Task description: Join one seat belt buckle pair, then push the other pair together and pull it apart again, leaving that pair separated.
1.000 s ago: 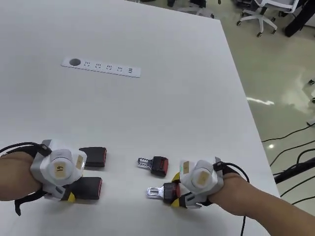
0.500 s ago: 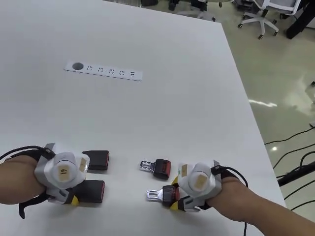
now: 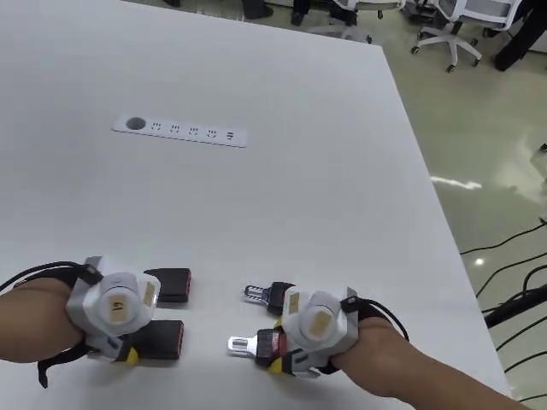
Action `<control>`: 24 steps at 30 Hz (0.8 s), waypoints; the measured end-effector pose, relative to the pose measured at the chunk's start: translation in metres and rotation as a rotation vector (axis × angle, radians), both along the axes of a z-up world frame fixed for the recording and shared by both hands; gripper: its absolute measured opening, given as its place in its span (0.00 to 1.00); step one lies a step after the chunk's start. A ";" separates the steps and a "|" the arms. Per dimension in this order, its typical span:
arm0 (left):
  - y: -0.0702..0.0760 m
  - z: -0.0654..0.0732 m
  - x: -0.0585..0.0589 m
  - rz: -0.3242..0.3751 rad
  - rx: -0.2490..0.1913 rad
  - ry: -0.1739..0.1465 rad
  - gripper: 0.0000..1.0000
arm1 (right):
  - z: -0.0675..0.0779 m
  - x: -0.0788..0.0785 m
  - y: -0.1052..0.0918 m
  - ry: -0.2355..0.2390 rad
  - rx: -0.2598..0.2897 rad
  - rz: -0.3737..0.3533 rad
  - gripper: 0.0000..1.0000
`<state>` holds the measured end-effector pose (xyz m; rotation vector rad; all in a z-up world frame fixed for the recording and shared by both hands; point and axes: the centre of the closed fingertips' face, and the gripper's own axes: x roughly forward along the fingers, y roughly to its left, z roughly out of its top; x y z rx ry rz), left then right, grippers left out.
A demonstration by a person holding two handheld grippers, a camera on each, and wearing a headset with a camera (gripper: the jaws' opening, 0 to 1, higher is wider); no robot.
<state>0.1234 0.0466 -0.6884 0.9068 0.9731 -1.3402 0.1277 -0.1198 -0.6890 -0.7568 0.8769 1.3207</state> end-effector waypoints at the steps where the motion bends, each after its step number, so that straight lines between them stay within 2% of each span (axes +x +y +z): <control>1: 0.000 0.000 0.000 0.000 0.000 0.000 0.33 | 0.000 -0.001 0.004 0.000 0.003 -0.001 0.33; 5: 0.000 0.000 0.000 0.004 0.001 0.000 0.33 | 0.000 -0.003 0.019 -0.011 0.021 -0.030 0.33; 14: 0.001 -0.001 0.000 0.002 0.013 -0.002 0.33 | 0.003 -0.009 0.054 -0.022 0.049 -0.021 0.32; 20: 0.001 0.000 0.000 -0.004 0.021 -0.002 0.33 | 0.002 -0.005 0.067 -0.028 0.045 -0.025 0.32; 24: 0.001 -0.001 0.001 -0.007 0.021 -0.002 0.33 | 0.001 -0.004 0.067 -0.037 0.037 -0.030 0.32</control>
